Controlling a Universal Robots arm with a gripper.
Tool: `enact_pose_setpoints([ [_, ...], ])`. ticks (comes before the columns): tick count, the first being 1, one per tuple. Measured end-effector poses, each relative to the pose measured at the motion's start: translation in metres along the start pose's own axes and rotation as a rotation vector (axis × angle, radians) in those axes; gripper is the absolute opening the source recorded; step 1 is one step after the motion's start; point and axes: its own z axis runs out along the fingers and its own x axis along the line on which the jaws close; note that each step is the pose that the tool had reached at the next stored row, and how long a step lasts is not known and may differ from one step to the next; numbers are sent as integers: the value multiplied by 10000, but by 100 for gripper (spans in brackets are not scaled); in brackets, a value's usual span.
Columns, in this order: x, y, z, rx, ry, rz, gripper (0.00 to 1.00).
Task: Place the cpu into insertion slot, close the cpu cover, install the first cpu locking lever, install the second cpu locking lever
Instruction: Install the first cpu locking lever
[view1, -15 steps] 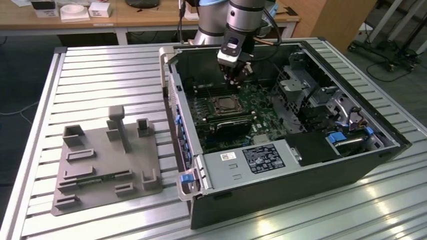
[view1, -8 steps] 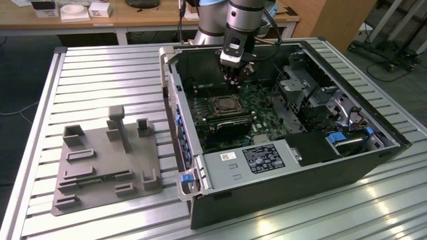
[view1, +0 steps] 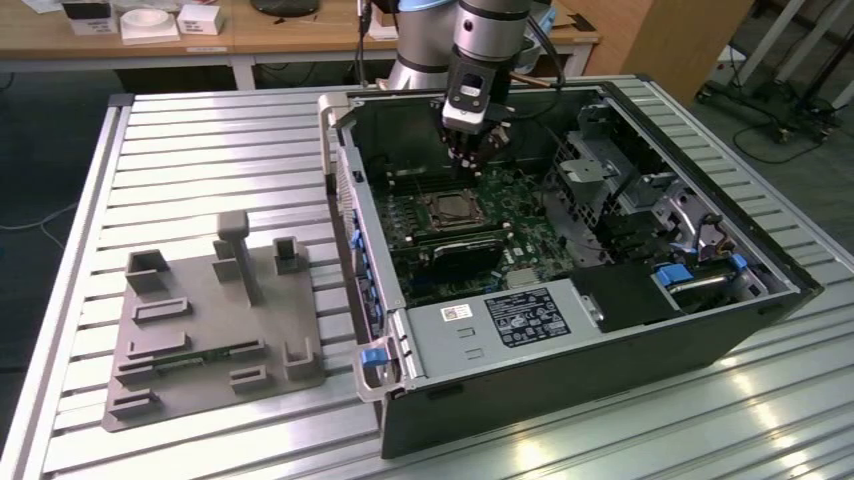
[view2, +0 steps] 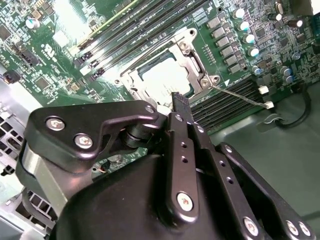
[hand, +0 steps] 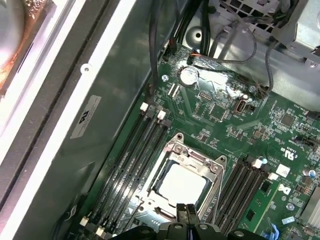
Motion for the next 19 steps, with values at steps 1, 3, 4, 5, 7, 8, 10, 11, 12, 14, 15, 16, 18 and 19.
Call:
enact_pose_setpoints([
  [1,0,0,-1,-1,1,-75,10],
  [3,0,0,-1,-10,2,-298,10],
  [4,0,0,-1,-15,3,-426,10],
  [5,0,0,-1,-20,3,-547,10],
  [7,0,0,-1,-29,3,-787,10],
  [8,0,0,-1,-34,3,-910,10],
  [10,0,0,-1,-44,3,-1140,10],
  [11,0,0,-1,-48,3,-1252,10],
  [12,0,0,-1,-53,3,-1371,10],
  [14,0,0,-1,-60,1,-1590,10],
  [15,0,0,-1,-63,0,-1698,10],
  [16,0,0,-1,-68,0,-1805,10],
  [18,0,0,-1,-74,-2,-2015,10],
  [19,0,0,-1,-78,-3,-2119,10],
])
